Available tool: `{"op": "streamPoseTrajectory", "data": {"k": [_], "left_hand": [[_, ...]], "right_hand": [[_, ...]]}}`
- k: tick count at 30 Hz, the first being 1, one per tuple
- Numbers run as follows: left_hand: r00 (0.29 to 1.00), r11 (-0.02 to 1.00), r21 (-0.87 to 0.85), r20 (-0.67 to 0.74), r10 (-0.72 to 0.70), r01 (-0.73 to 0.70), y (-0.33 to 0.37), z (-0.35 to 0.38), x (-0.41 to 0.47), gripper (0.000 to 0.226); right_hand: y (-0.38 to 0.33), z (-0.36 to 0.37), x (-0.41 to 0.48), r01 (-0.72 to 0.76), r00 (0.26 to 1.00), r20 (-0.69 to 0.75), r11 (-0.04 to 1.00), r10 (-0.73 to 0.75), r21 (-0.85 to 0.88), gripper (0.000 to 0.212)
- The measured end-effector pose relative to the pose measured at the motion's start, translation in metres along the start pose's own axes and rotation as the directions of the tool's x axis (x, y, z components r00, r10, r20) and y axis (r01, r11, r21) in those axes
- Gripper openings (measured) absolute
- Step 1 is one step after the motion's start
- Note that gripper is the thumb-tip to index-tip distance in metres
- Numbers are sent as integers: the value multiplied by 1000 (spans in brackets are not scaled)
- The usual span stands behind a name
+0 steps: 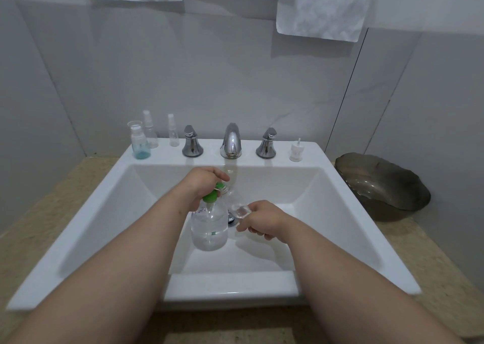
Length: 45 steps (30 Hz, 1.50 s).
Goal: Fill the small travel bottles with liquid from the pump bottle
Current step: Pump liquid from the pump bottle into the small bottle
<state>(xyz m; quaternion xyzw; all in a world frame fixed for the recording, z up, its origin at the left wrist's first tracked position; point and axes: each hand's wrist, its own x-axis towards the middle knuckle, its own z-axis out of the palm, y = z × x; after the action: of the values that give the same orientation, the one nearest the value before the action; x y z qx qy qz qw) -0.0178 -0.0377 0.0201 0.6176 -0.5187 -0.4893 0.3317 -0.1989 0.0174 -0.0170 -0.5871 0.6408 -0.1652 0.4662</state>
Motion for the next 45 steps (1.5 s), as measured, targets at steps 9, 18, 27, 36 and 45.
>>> {"op": "streamPoseTrajectory", "data": {"k": [9, 18, 27, 36, 45], "left_hand": [[997, 987, -148, -33, -74, 68, -6, 1, -3, 11], [996, 946, -313, 8, -90, 87, -2, 0, -4, 24], [998, 996, -69, 26, -63, 65, 9, 5, -15, 29], [998, 998, -5, 27, -56, 57, 11, 5, -16, 37], [1000, 999, 44, 4, 4, -4, 4, 4, -12, 49]], "right_hand": [[0, -1, 1, 3, 1000, 3, 1000, -3, 20, 16], [0, -1, 3, 18, 1000, -18, 998, -17, 54, 17], [0, -1, 2, 23, 999, -25, 999, -21, 46, 17], [0, -1, 1, 14, 1000, -21, 1000, -14, 26, 14], [0, 0, 1, -2, 1000, -12, 1000, 2, 21, 14]]}}
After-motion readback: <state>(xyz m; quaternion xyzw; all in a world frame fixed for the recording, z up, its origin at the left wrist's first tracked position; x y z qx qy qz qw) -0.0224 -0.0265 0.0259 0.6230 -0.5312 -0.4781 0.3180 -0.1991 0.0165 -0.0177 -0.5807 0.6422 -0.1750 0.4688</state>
